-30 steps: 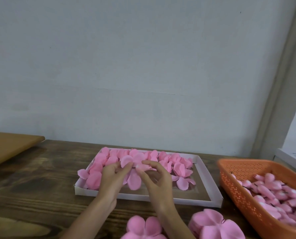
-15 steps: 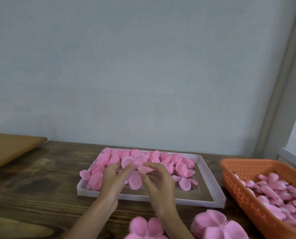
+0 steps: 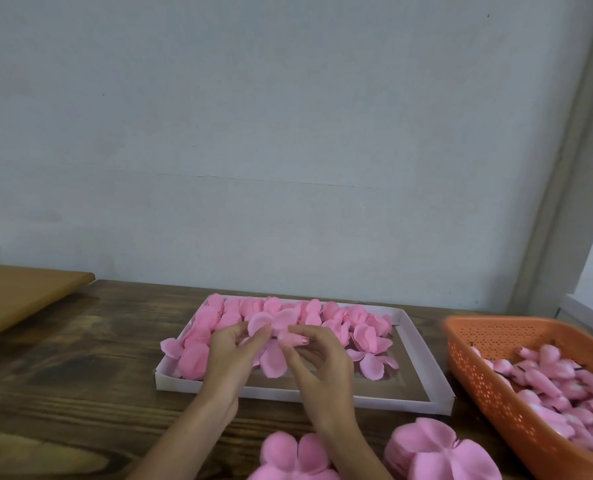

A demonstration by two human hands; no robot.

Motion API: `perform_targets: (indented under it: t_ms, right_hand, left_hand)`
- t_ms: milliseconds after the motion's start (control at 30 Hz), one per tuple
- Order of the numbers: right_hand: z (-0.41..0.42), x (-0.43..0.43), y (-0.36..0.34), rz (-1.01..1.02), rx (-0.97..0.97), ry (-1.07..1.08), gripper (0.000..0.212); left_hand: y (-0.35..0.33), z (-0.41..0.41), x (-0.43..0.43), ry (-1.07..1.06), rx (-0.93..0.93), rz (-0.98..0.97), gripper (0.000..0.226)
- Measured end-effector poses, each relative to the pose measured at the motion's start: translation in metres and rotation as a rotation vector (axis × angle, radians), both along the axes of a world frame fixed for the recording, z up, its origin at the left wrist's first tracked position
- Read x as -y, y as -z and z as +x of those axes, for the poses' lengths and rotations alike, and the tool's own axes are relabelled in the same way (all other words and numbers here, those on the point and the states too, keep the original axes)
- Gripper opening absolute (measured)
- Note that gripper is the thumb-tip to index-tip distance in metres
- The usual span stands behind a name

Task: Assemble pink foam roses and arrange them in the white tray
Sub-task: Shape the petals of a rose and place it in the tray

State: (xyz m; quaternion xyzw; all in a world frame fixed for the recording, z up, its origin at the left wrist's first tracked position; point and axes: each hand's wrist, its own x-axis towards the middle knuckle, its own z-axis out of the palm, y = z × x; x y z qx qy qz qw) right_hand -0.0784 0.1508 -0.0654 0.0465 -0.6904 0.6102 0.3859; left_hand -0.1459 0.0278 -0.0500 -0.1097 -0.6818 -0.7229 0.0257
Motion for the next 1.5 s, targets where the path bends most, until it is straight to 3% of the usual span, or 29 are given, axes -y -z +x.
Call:
perform_targets:
  t_ms: [333,533,600,733,1000,1300,1500]
  right_hand:
    - [0.003,-0.001,-0.004,0.106,0.051,0.080,0.035]
    - [0.007,-0.005,-0.010,0.017,0.182,0.111,0.069]
    - [0.007,-0.009,-0.015,0.059,0.209,0.124,0.062]
    - [0.008,-0.015,-0.021,0.230,0.167,0.211,0.028]
    - [0.005,-0.013,-0.020,0.034,0.145,0.049,0.017]
    - [0.008,-0.009,-0.013,0.214,0.119,0.139,0.017]
    - [0.007,-0.010,-0.018,0.185,0.127,0.078,0.017]
  left_hand:
    - [-0.002,0.001,0.001,0.090,-0.129,-0.050,0.011]
    - [-0.002,-0.002,0.005,0.174,-0.168,-0.036,0.014]
    - [-0.003,-0.001,0.004,0.210,-0.156,-0.004,0.017]
    - [-0.002,-0.003,0.006,0.261,-0.133,-0.029,0.026]
    - [-0.005,-0.004,0.010,0.279,-0.116,0.011,0.023]
    - [-0.006,0.000,0.008,0.251,-0.093,0.032,0.017]
    - [-0.002,0.003,-0.001,0.060,-0.128,0.035,0.008]
